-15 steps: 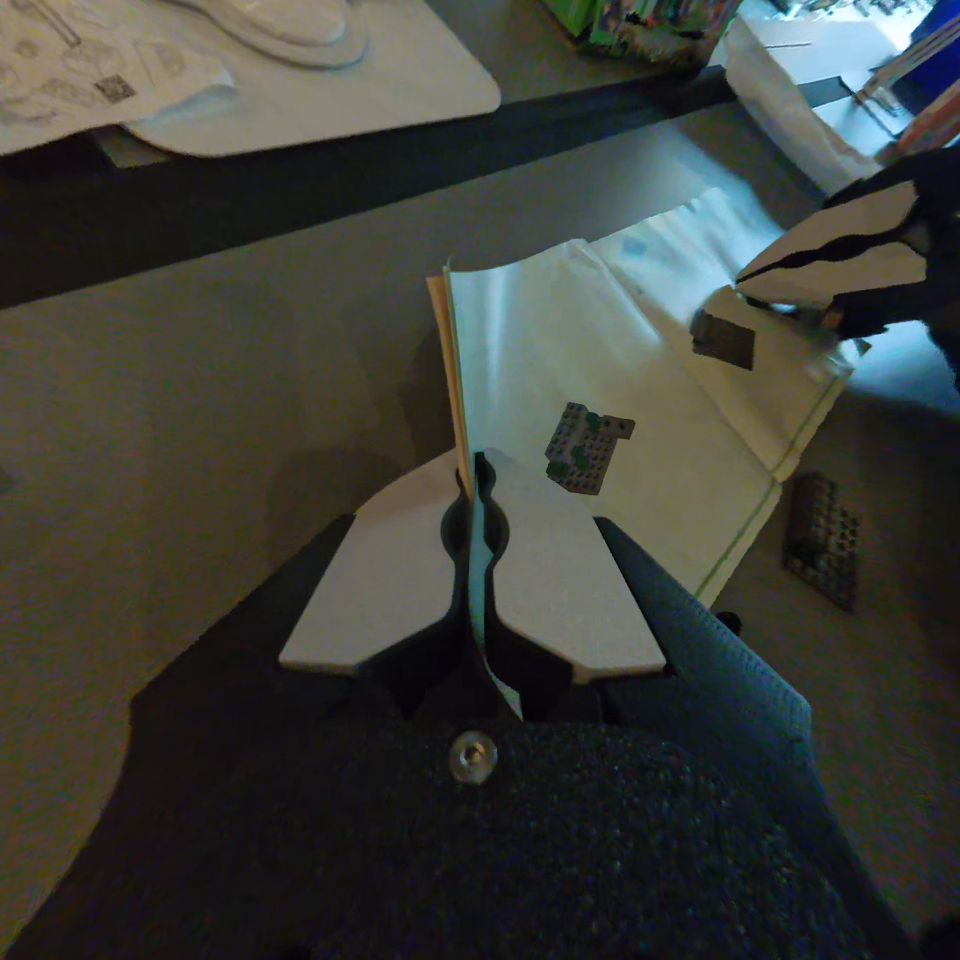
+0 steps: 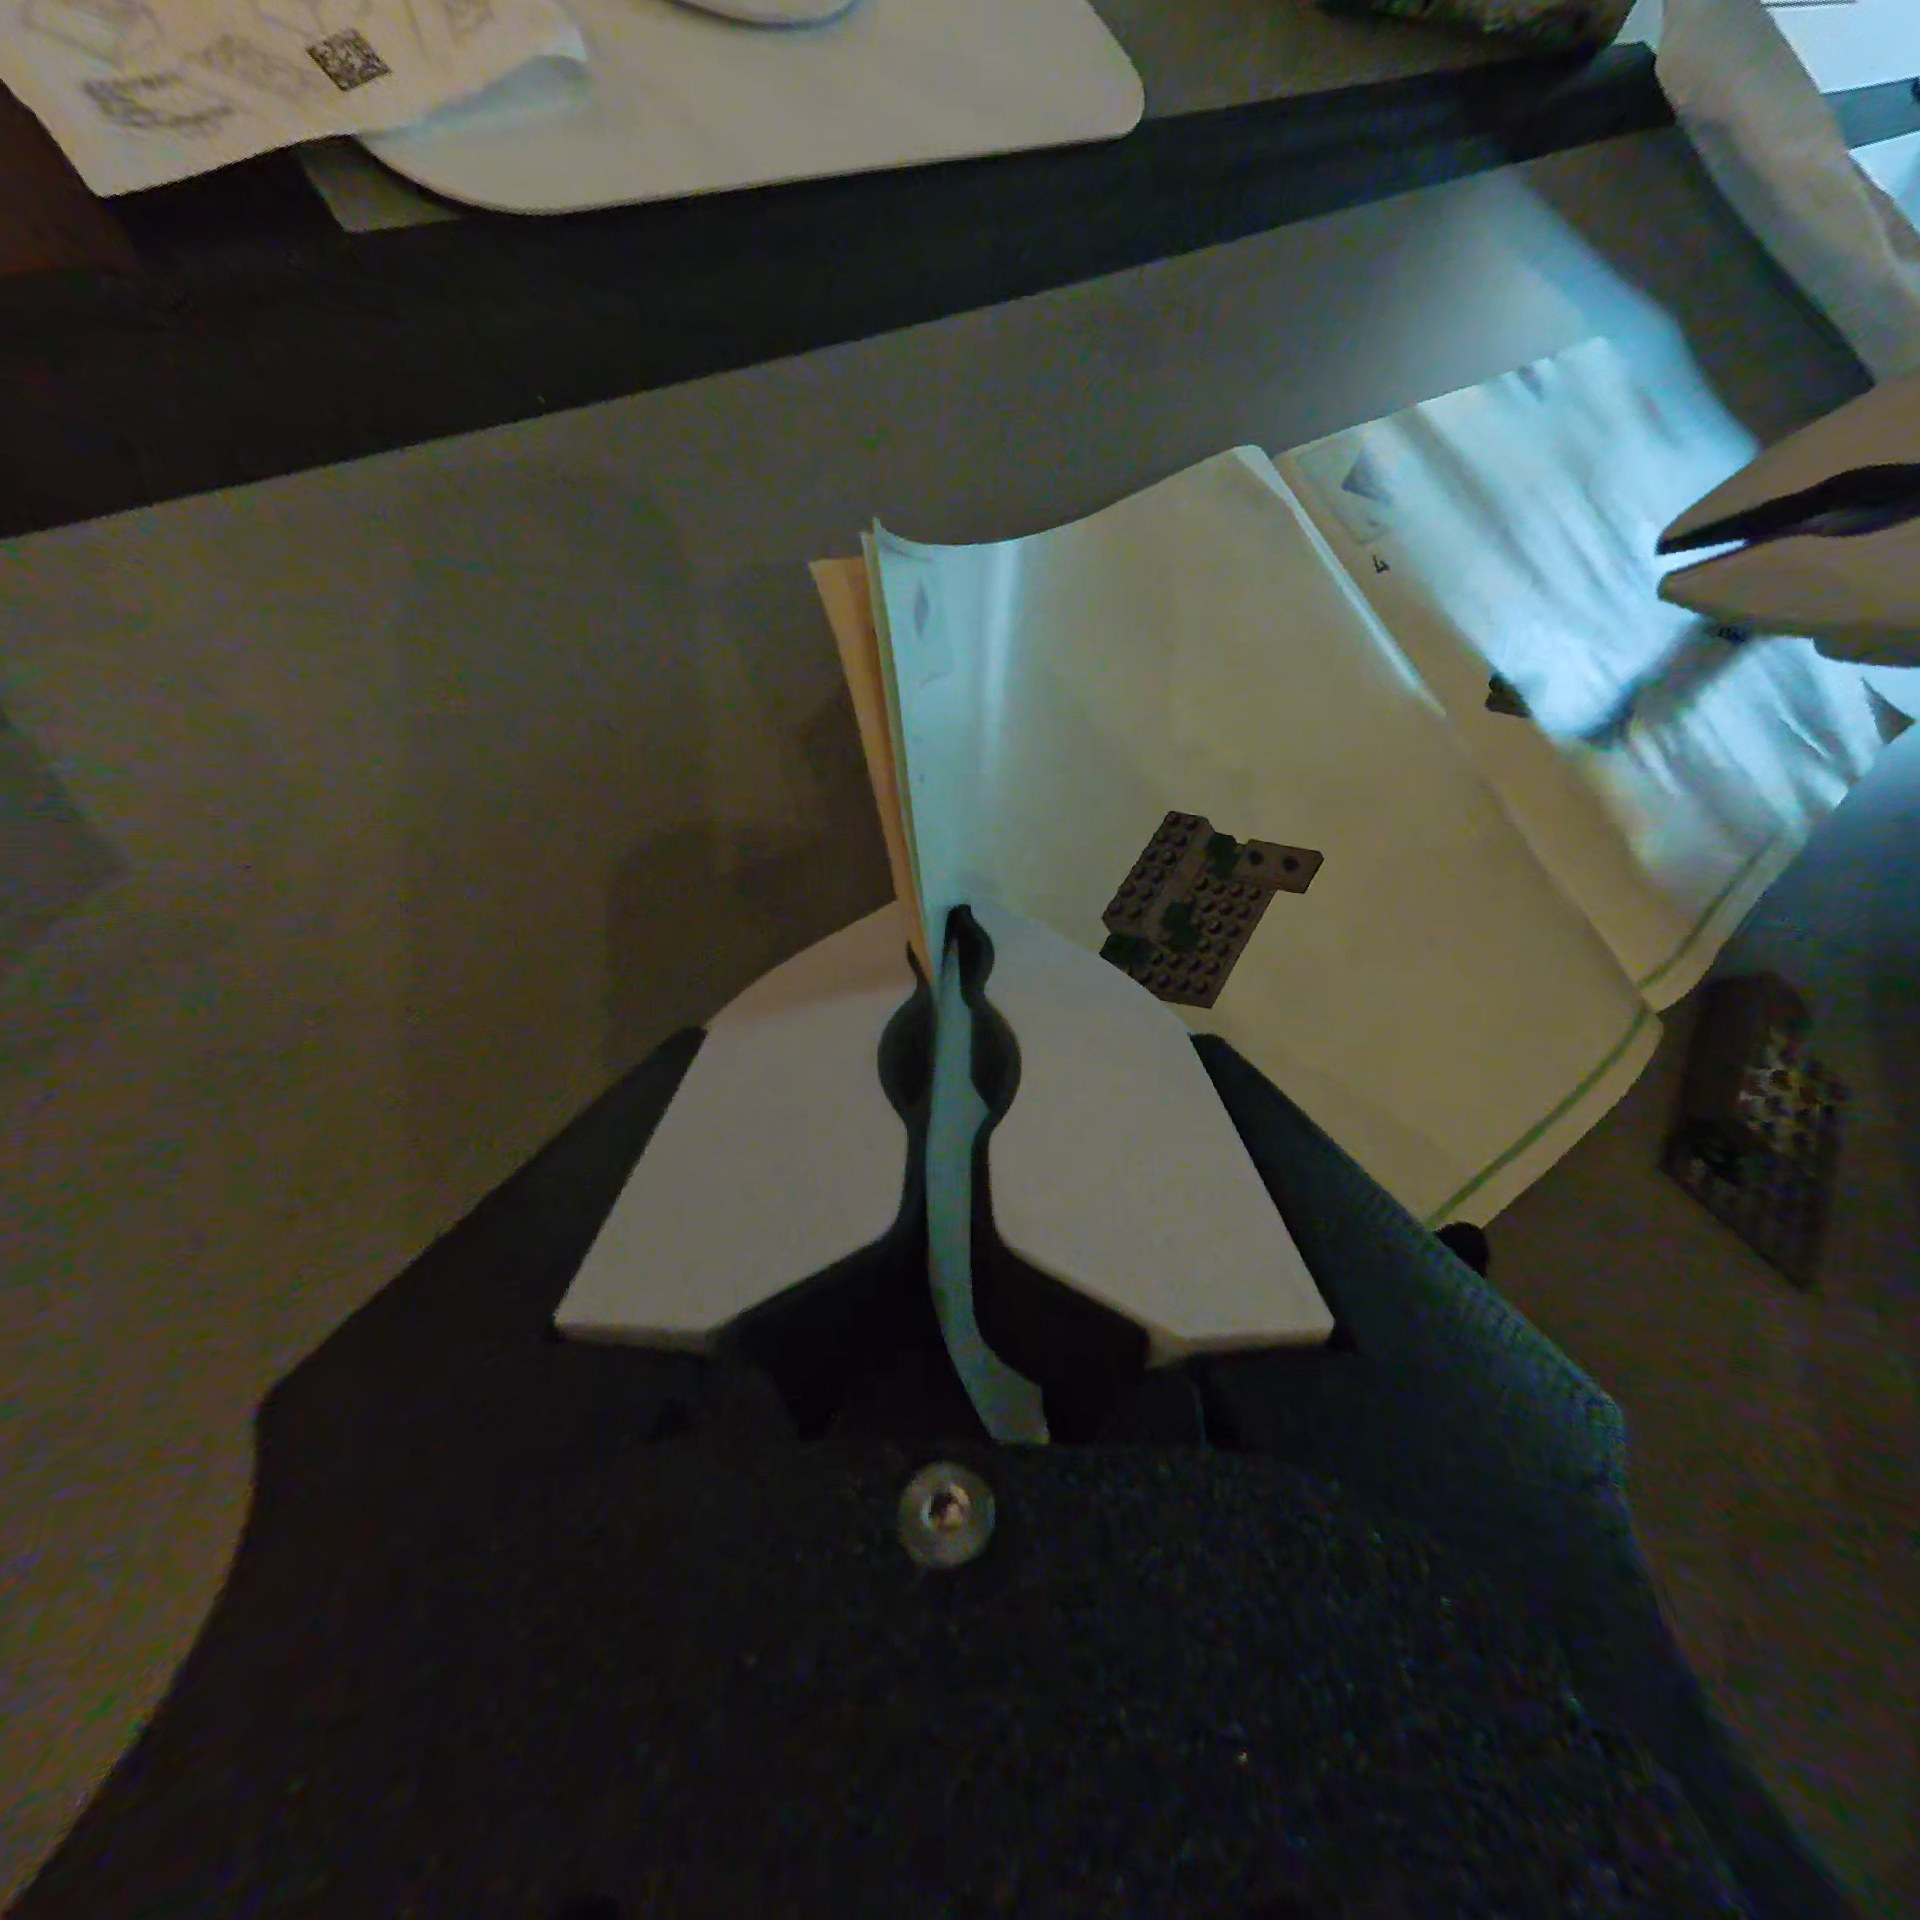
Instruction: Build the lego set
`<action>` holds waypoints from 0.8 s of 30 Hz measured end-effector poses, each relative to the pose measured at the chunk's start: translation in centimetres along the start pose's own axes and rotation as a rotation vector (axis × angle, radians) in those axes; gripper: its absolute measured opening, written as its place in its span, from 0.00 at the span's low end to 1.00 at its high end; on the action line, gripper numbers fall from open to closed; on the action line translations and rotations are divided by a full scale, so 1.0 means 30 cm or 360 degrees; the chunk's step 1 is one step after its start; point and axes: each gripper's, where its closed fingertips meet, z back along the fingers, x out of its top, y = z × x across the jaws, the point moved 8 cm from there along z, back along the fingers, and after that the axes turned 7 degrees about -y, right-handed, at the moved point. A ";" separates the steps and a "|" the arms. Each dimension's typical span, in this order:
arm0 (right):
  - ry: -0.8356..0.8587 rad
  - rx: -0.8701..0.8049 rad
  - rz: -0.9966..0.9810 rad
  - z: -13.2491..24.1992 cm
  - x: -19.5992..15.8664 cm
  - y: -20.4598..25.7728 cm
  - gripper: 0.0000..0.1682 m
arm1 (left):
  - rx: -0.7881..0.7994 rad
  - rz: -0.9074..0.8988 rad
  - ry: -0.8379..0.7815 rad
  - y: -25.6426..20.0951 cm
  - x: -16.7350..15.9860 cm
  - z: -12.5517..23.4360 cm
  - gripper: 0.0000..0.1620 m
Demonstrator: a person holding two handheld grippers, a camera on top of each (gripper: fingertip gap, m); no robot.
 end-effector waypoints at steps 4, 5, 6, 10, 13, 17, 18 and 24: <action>-0.0186 0.0232 0.0060 -0.085 0.110 0.097 0.08 | 0.0023 -0.0009 -0.0004 0.007 0.004 0.009 0.03; -0.0232 0.0265 0.0068 -0.106 0.131 0.117 0.09 | 0.0037 -0.0007 -0.0002 0.009 0.005 0.014 0.04; -0.0250 0.0277 0.0083 -0.129 0.144 0.132 0.10 | 0.0054 -0.0002 -0.0001 0.013 0.006 0.017 0.06; -0.0092 0.0267 0.0171 -0.215 0.117 0.172 0.06 | 0.0102 0.0008 0.0008 0.028 0.014 0.049 0.11; -0.0091 0.0224 0.0247 -0.223 0.105 0.187 0.05 | 0.0184 -0.0029 0.0007 0.040 0.026 0.081 0.10; -0.0080 0.0196 0.0286 -0.223 0.104 0.195 0.04 | 0.0258 -0.0077 0.0007 0.049 0.035 0.103 0.09; -0.0083 0.0190 0.0293 -0.223 0.103 0.197 0.03 | 0.0270 -0.0087 0.0013 0.050 0.034 0.105 0.08; -0.0098 0.0187 0.0284 -0.221 0.101 0.198 0.02 | 0.0292 -0.0102 0.0033 0.054 0.027 0.101 0.08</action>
